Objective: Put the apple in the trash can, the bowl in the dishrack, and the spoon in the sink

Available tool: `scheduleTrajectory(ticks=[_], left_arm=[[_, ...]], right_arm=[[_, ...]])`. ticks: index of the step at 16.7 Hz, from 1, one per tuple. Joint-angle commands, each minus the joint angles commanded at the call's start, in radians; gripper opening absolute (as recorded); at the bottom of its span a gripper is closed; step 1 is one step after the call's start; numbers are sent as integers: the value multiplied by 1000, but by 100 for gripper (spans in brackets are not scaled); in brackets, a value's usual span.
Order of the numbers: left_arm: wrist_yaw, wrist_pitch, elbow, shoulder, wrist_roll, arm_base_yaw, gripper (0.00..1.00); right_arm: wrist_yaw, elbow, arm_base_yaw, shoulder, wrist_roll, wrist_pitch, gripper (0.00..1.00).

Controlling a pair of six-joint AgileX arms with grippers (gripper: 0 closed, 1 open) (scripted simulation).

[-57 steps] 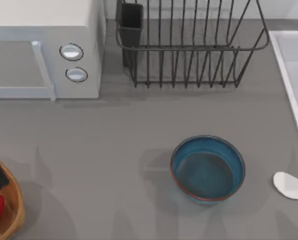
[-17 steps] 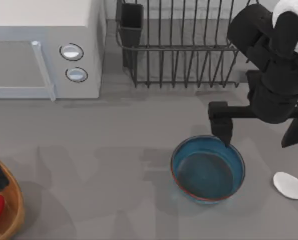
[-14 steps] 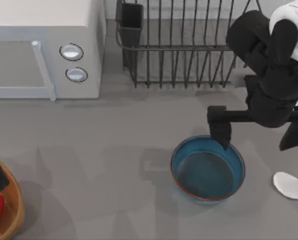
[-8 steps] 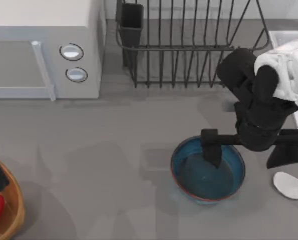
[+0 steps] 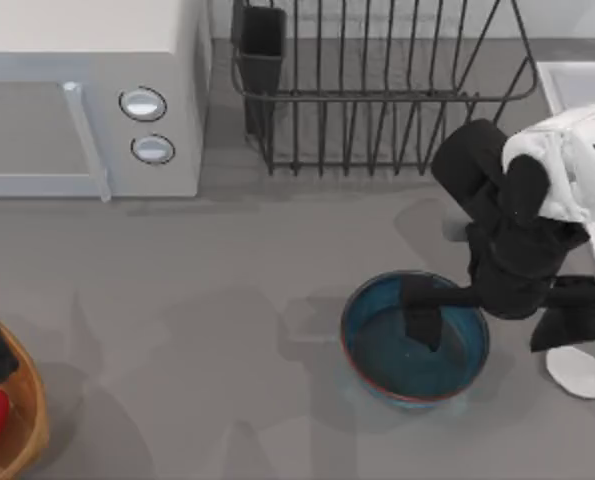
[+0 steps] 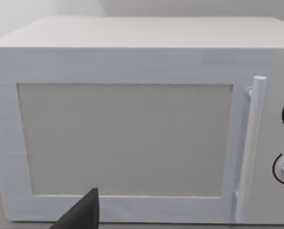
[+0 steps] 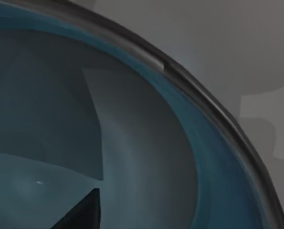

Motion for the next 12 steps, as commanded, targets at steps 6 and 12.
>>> scheduleTrajectory(ticks=[6,12], left_arm=[[0,0,0,0,0,0,100],[0,0,0,0,0,0,100]], right_arm=[[0,0,0,0,0,0,47],[0,0,0,0,0,0,2]])
